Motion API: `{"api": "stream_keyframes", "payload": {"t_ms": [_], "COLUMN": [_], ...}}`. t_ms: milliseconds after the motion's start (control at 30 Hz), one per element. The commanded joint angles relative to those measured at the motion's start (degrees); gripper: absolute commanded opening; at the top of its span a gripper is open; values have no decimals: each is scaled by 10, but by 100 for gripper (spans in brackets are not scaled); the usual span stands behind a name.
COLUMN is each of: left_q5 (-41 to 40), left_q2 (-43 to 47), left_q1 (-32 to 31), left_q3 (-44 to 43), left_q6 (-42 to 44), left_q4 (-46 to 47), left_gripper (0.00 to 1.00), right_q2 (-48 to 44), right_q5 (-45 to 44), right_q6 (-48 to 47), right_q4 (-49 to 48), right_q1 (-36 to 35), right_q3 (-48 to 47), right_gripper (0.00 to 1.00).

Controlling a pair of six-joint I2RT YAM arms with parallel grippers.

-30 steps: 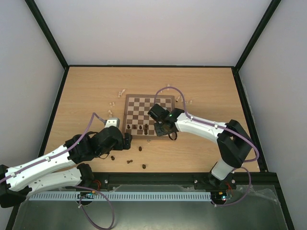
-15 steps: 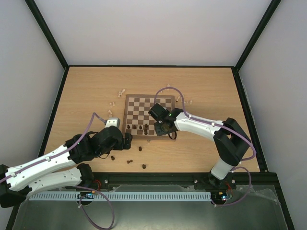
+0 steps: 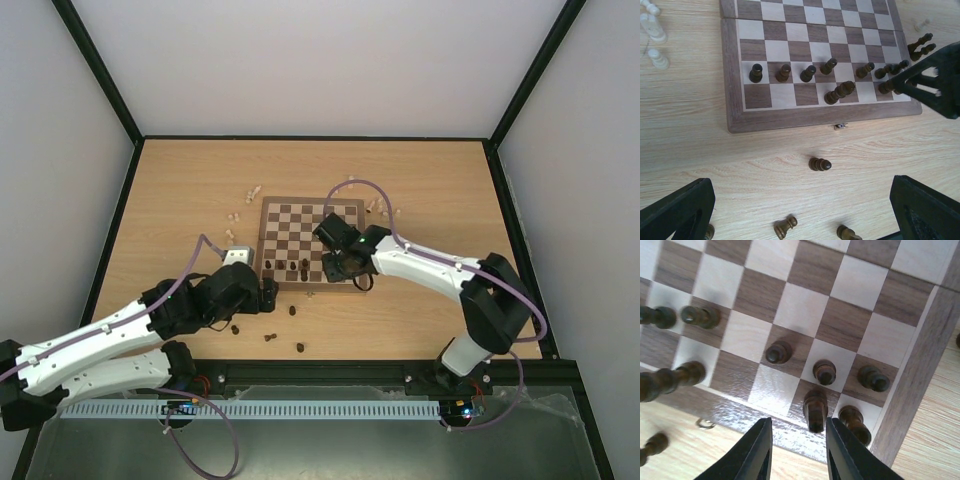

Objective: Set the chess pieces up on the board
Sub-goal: Place the chess piece on the chessboard, then pick up the chess piece at the center of the board.

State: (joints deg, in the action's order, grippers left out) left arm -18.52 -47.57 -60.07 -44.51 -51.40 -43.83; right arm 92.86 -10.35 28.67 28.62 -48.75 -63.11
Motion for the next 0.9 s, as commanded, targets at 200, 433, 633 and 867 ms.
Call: {"api": "stream_keyframes", "payload": {"t_ms": [200, 433, 633, 867], "left_q5": [26, 26, 35, 37], "left_q2": [-68, -126, -173, -225], "left_q1": [4, -7, -19, -39], "left_q3": [3, 13, 10, 1], "left_q6": [20, 17, 16, 10], "left_q4": [32, 45, 54, 65], "left_gripper": [99, 99, 99, 99], "right_q2": [-128, -189, -215, -246], "right_q5": [19, 22, 29, 31], "right_q6": [-3, -3, 2, 5], "right_q4": [32, 27, 18, 9], "right_q1": [2, 2, 2, 2], "right_q3": [25, 66, 101, 125], "right_gripper": [34, 37, 56, 84]}}
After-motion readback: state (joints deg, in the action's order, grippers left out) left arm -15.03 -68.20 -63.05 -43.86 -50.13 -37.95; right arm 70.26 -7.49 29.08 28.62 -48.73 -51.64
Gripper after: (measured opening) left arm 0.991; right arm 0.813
